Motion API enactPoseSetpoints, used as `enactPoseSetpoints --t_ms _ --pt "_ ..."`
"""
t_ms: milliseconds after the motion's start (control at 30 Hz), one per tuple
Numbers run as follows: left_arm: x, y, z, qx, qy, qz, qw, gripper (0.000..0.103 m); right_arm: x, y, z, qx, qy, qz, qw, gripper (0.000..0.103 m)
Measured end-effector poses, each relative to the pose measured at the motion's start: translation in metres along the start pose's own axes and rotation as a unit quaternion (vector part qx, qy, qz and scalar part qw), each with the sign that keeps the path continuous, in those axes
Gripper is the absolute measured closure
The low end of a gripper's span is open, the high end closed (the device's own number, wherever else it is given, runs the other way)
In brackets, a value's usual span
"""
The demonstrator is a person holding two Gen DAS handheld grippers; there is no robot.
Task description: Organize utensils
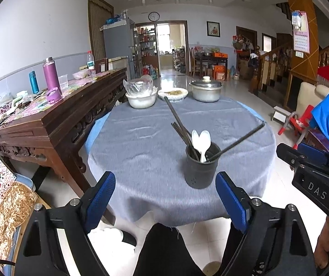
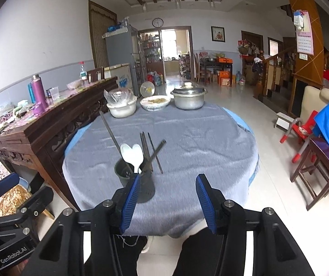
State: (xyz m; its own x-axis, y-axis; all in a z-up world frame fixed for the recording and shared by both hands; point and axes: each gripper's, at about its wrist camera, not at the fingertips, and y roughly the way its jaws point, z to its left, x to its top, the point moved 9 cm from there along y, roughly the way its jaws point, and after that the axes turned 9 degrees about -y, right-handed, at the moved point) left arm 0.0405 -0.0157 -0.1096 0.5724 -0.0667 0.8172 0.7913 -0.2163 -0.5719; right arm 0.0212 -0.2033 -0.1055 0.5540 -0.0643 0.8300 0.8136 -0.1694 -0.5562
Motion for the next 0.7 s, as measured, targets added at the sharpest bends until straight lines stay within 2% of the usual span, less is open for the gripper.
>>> enactPoseSetpoints --t_ms 200,700 --pt "-0.011 0.001 -0.002 0.001 0.010 0.012 0.9999 0.014 -0.015 0.004 -0.003 -0.001 0.001 0.016 1.000 0.049" --pt "-0.025 0.006 0.000 0.008 0.016 0.028 0.9994 0.014 -0.024 0.007 -0.003 -0.001 0.004 0.028 1.000 0.049"
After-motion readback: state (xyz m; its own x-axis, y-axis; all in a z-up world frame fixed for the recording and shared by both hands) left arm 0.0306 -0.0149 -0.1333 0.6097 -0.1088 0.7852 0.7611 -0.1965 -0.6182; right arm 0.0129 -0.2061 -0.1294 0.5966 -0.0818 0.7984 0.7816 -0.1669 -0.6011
